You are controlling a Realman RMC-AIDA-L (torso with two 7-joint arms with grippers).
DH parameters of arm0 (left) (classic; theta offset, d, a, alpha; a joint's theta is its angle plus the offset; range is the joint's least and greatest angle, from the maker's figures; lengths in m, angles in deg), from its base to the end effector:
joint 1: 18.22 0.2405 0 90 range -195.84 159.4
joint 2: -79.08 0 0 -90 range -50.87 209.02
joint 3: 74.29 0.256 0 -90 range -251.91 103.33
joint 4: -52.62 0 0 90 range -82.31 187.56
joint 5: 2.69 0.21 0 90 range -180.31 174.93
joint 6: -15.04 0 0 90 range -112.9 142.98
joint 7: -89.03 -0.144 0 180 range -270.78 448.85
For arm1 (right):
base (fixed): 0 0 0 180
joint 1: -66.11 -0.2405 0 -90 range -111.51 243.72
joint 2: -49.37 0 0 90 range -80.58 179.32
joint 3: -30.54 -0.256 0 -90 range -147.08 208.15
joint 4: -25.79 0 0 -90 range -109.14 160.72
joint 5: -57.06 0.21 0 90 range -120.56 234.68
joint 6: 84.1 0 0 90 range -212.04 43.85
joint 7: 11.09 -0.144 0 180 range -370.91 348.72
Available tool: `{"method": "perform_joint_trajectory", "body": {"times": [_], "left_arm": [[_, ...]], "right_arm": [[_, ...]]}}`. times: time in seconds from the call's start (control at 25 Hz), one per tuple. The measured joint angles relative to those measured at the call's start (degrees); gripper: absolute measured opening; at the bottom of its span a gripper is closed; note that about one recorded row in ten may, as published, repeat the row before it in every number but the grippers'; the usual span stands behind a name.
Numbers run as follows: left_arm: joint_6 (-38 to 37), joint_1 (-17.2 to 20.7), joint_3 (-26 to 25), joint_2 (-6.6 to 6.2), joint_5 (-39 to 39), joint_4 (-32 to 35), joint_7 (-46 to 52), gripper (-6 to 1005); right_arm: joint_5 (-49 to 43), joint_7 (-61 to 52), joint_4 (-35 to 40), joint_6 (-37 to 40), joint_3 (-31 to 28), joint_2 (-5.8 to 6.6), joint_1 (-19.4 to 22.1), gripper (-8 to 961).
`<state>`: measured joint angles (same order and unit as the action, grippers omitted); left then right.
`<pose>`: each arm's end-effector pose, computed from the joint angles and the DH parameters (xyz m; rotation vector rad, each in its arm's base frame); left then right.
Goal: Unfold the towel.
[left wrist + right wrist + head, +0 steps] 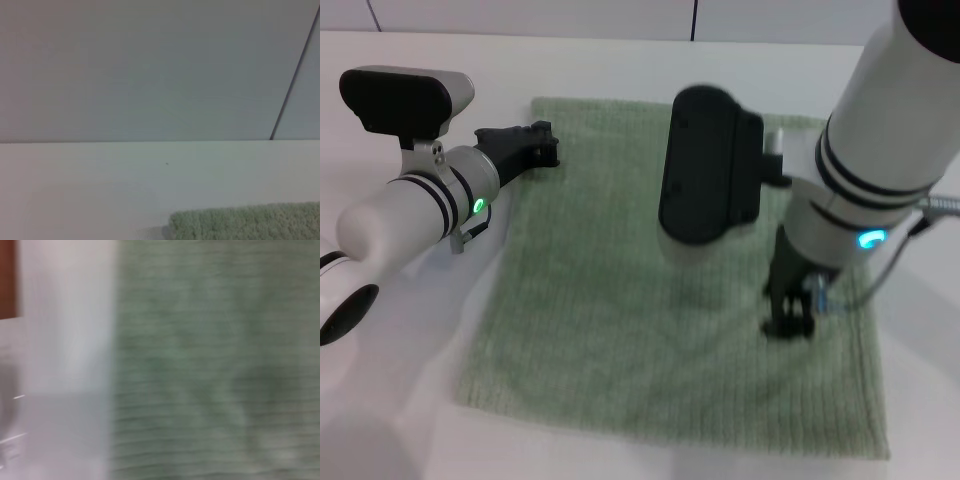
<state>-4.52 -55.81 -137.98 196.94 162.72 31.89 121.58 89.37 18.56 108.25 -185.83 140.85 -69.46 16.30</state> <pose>-0.2770 0.4078 -0.0779 -1.9483 -0.9556 -0.4053 0.0881 0.3014 -0.0630 -2.8012 0.1160 -1.1197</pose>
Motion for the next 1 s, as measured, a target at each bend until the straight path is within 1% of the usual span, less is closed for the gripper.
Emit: {"method": "perform_joint_trajectory", "body": {"times": [0.08, 0.16, 0.24, 0.28, 0.32, 0.36, 0.4, 0.48, 0.52, 0.56, 0.64, 0.68, 0.72, 0.76, 0.8, 0.88, 1.0], "left_arm": [[-0.04, -0.03, -0.01, 0.00, 0.00, 0.00, -0.01, 103], [-0.31, -0.06, -0.04, 0.00, 0.00, 0.00, -0.02, 104], [-0.97, -0.03, -0.09, 0.00, 0.00, 0.00, -0.03, 104], [-2.71, 0.38, -0.16, -0.01, 0.00, 0.00, -0.04, 105], [-4.93, 0.95, -0.28, 0.00, 0.01, -0.01, -0.06, 105], [-12.35, 3.11, -1.24, -0.01, 0.00, -0.01, -0.11, 105], [-12.35, 3.11, -1.24, -0.01, 0.00, -0.01, -0.11, 106], [-20.63, 5.63, -3.25, -0.02, 0.00, 0.09, -0.39, 107], [-24.23, 6.70, -4.42, -0.01, -0.01, 0.17, -0.71, 107], [-27.33, 7.76, -5.50, -0.01, -0.01, 0.17, -1.08, 107], [-32.00, 9.25, -6.80, -0.05, 0.00, 0.17, -1.79, 108], [-34.20, 9.84, -7.23, -0.11, 0.00, 0.23, -2.08, 108], [-35.81, 10.25, -7.49, -0.21, -0.01, 0.39, -2.24, 109], [-37.48, 10.61, -7.76, -0.28, 0.00, 0.53, -2.37, 109], [-38.69, 10.91, -8.04, -0.38, 0.00, 0.62, -2.44, 109], [-39.93, 11.20, -8.44, -0.49, 0.00, 0.67, -2.45, 110], [-41.05, 11.52, -8.62, -0.53, 0.00, 0.67, -2.45, 111]], "right_arm": [[-4.88, 0.00, 1.26, 3.74, -0.42, -0.17, 0.97, 348], [-10.37, -0.52, 3.50, 9.91, -1.07, -0.31, 2.65, 348], [-14.74, -0.95, 6.21, 16.47, -2.09, -0.42, 5.07, 349], [-16.63, -1.03, 8.06, 20.92, -2.69, -0.50, 7.05, 349], [-17.96, -1.08, 9.55, 25.39, -3.09, -0.56, 8.91, 349], [-18.53, -1.17, 11.05, 29.38, -3.30, -0.60, 10.81, 349], [-18.98, -1.23, 12.65, 35.05, -3.49, -0.64, 13.35, 349], [-19.15, -1.28, 14.58, 44.44, -3.47, -0.70, 17.63, 349], [-19.20, -1.28, 15.37, 50.74, -3.35, -0.72, 20.47, 349], [-19.11, -1.28, 15.38, 55.43, -3.20, -0.76, 22.52, 349], [-18.86, -1.41, 14.73, 66.14, -2.95, -0.91, 26.88, 349], [-18.74, -1.93, 13.09, 76.03, -2.22, -0.99, 30.64, 349], [-18.74, -1.93, 13.09, 76.03, -2.22, -0.99, 30.64, 349], [-18.58, -2.73, 10.39, 86.71, -0.82, -1.00, 33.73, 349], [-18.58, -2.73, 10.39, 86.71, -0.82, -1.00, 33.73, 349], [-18.39, -3.83, 5.97, 98.86, 0.91, -1.01, 36.17, 349], [-18.03, -6.03, -0.05, 113.10, 2.30, -1.02, 37.34, 349]]}}
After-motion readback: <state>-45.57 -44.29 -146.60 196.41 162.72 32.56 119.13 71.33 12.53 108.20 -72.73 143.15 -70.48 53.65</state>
